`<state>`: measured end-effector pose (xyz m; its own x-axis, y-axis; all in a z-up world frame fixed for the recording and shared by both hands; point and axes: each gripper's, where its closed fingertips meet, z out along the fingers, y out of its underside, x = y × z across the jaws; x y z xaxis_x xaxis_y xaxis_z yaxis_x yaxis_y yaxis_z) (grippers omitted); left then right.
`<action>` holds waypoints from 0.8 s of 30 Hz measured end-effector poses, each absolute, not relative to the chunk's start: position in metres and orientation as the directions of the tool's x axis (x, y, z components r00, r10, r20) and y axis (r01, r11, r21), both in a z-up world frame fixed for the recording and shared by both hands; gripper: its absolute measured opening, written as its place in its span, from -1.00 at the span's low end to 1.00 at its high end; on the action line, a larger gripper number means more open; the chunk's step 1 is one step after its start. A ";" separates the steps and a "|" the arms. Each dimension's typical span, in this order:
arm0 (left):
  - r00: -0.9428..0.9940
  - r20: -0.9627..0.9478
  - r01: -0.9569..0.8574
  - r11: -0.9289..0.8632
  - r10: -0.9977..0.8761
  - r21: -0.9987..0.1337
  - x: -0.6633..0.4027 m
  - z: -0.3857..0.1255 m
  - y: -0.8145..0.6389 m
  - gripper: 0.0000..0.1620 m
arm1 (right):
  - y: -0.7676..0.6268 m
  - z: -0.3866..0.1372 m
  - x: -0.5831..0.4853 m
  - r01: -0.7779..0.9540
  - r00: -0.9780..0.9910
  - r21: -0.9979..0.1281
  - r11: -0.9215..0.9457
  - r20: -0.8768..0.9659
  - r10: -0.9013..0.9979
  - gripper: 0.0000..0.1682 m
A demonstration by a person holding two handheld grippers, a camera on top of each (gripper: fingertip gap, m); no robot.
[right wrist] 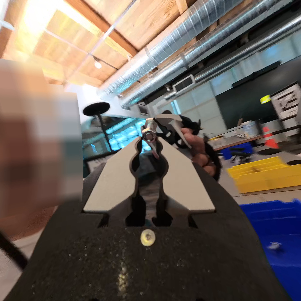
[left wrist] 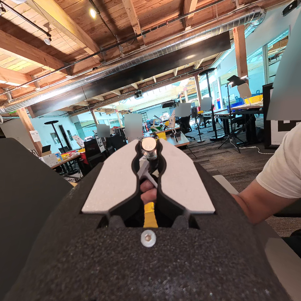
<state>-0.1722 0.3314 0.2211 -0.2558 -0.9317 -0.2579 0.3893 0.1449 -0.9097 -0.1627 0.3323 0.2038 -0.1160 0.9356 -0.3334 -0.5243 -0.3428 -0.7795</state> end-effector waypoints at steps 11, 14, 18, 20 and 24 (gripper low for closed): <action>-0.466 -0.010 0.299 -0.148 -0.885 -0.943 -0.167 0.221 0.327 -0.79 | 0.324 0.201 -0.157 0.561 0.650 -0.429 0.708 0.758 -0.056 -0.81; -0.474 0.045 0.260 -0.188 -0.879 -0.947 -0.163 0.218 0.330 -0.78 | 0.324 0.200 -0.153 0.849 0.390 -0.126 0.514 0.806 -0.446 -0.80; -0.470 0.079 0.251 -0.219 -0.879 -0.943 -0.162 0.217 0.335 -0.79 | 0.328 0.198 -0.151 0.929 0.222 0.031 0.370 0.751 -0.622 -0.80; -0.477 0.077 0.266 -0.227 -0.876 -0.937 -0.164 0.219 0.336 -0.79 | 0.330 0.199 -0.155 0.875 0.341 -0.043 0.482 0.760 -0.553 -0.80; -0.453 0.017 0.345 -0.193 -0.891 -0.918 -0.174 0.227 0.339 -0.79 | 0.327 0.207 -0.157 0.609 0.663 -0.398 0.686 0.731 -0.165 -0.50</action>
